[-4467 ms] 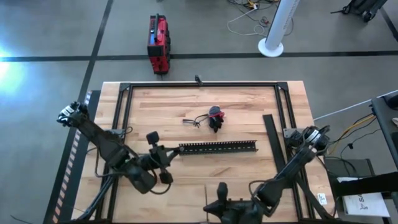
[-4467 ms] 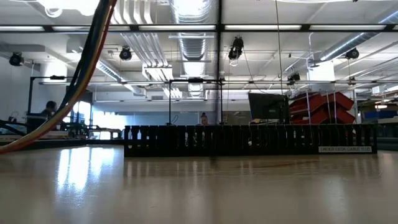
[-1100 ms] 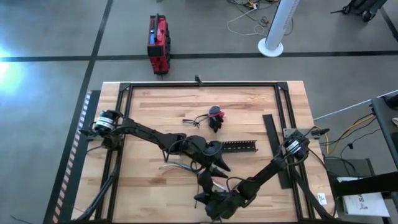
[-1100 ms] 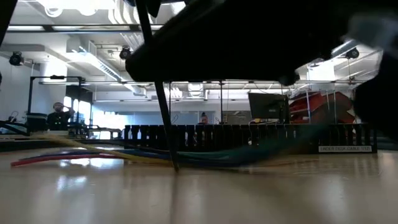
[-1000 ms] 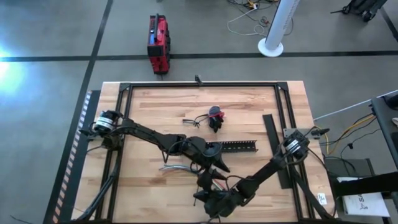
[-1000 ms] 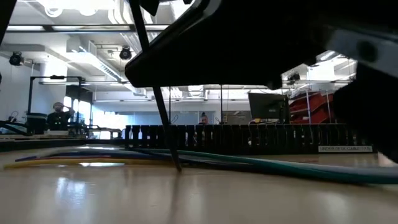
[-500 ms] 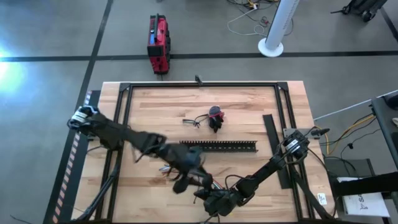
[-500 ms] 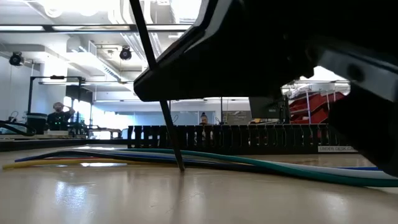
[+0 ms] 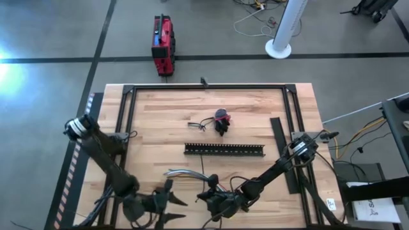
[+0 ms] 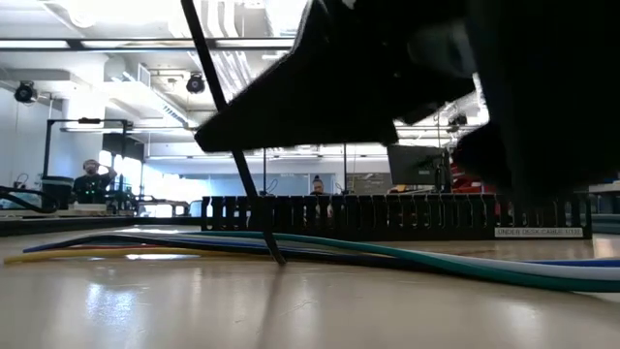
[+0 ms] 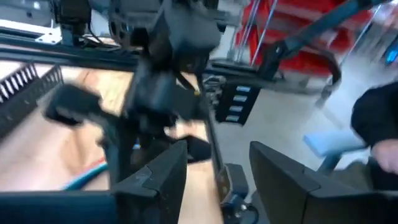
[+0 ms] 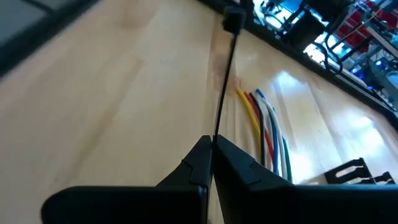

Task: Ziptie cables
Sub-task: Wrap the cable wires with black zip tie

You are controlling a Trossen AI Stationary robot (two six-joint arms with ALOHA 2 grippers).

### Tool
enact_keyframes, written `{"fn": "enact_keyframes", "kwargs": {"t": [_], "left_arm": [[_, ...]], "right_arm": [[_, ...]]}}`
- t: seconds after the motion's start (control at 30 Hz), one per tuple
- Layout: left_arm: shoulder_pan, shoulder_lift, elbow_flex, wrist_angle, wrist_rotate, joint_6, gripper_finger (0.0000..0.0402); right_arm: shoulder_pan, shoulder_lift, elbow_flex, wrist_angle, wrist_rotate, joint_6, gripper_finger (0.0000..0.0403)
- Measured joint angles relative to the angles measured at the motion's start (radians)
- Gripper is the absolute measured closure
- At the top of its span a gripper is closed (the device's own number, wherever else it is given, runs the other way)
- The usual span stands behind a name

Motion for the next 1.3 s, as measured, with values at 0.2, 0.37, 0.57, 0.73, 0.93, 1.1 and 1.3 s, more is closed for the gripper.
{"fn": "enact_keyframes", "kwargs": {"t": [0.2,0.37,0.57,0.73,0.93,1.1,1.3], "left_arm": [[0.005,0.232,-0.104,0.432,-0.06,0.04,0.0236],[0.039,0.303,-0.099,0.474,-0.141,0.06,0.0218],[0.067,0.307,-0.093,0.476,-0.175,0.117,0.0211],[0.092,0.307,-0.093,0.464,-0.174,0.127,0.0231],[0.092,0.307,-0.093,0.467,-0.171,0.14,0.0271],[0.092,0.307,-0.093,0.471,-0.171,0.14,0.0315],[0.093,0.307,-0.093,0.481,-0.171,0.136,0.0368]], "right_arm": [[-0.012,0.0,0.0,0.068,-0.059,0.033,0.0403],[-0.02,0.0,0.0,0.065,-0.079,0.05,0.0403],[-0.023,0.0,0.0,0.064,-0.082,0.056,0.0403],[-0.035,0.0,0.0,0.07,-0.082,0.084,0.0403],[-0.036,0.0,0.0,0.069,-0.082,0.11,0.0403],[-0.035,0.0,0.0,0.07,-0.082,0.116,0.0403],[-0.035,0.0,0.0,0.072,-0.081,0.127,0.0403]]}}
